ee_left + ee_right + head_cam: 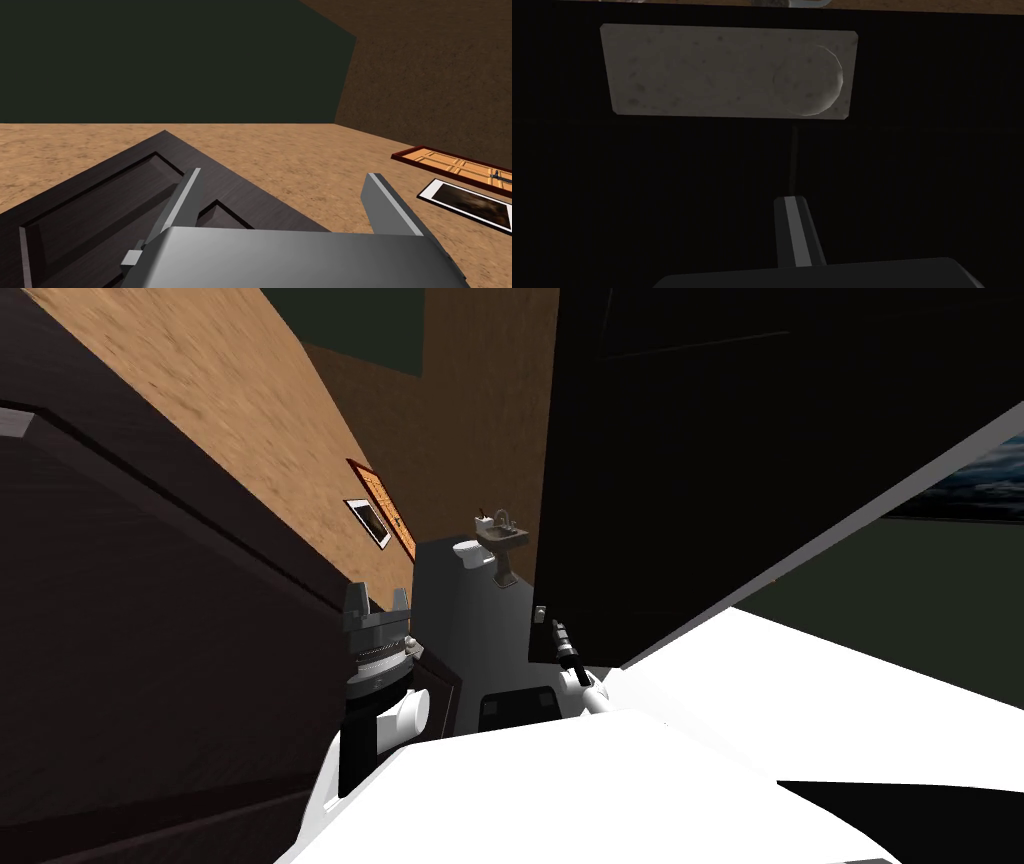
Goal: Push the door open
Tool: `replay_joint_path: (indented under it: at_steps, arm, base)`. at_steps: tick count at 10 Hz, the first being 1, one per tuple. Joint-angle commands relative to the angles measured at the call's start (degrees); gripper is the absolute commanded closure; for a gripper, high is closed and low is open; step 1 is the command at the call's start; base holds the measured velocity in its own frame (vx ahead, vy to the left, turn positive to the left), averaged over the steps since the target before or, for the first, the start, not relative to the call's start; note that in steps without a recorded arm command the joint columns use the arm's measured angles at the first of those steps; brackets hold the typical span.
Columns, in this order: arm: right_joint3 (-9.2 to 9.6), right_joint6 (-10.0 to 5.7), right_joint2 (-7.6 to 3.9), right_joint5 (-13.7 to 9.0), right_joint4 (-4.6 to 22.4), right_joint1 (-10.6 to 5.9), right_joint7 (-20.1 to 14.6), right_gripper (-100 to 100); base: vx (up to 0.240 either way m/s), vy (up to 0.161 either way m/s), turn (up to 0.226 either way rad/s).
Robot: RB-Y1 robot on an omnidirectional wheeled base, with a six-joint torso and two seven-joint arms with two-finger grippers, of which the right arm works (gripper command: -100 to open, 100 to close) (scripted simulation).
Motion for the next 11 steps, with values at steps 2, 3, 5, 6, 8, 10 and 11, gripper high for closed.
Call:
replay_joint_path:
  at_steps: [2,3,5,6,8,10,11]
  arm:
    - [0.42,0.07,1.32,-2.5,-0.1,-0.2,2.5,-100]
    - [0.58,0.07,2.41,-3.5,0.0,-0.31,3.5,-100]
    - [0.72,0.07,3.69,-4.4,0.0,-0.42,4.4,-100]
    - [0.83,0.08,4.98,-5.2,0.0,-0.51,5.1,-100]
    - [0.78,-0.15,5.46,-5.3,0.4,-0.8,5.3,-100]
    - [0.6,-0.38,3.34,-5.5,0.6,-0.82,5.5,-100]
    - [0.5,-0.53,2.72,-5.5,0.7,-0.85,5.6,-100]
  base:
    - [-0.199,0.009,-0.082]
    - [-0.204,0.052,-0.099]
    - [-0.173,0.057,-0.05]
    - [-0.094,0.069,-0.03]
    - [-0.068,0.082,-0.019]
    - [0.166,-0.04,0.013]
    - [0.246,-0.041,0.027]
